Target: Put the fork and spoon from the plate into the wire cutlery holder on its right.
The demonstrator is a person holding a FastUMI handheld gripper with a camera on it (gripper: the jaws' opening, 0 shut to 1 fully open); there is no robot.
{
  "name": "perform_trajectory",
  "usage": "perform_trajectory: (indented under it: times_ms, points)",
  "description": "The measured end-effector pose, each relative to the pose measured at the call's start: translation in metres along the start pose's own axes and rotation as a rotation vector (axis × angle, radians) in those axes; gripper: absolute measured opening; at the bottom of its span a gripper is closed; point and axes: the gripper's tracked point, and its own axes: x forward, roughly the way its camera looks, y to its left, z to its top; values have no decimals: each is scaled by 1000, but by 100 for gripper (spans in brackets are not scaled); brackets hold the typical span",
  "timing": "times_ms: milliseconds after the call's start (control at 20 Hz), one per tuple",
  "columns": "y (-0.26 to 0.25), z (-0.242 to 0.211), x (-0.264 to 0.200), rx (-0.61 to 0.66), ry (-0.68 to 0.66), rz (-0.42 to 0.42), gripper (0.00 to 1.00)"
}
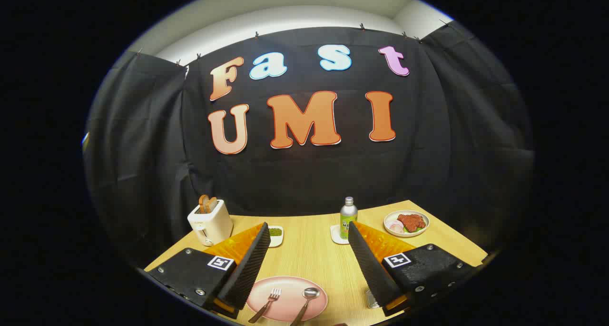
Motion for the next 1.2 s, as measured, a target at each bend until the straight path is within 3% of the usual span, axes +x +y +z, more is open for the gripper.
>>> perform_trajectory:
  times_ms: [950, 1200]
  points:
    - [1, -39, 0, -46, 62, -55, 99]
    - [5, -78, 10, -19, 92, -47, 99]
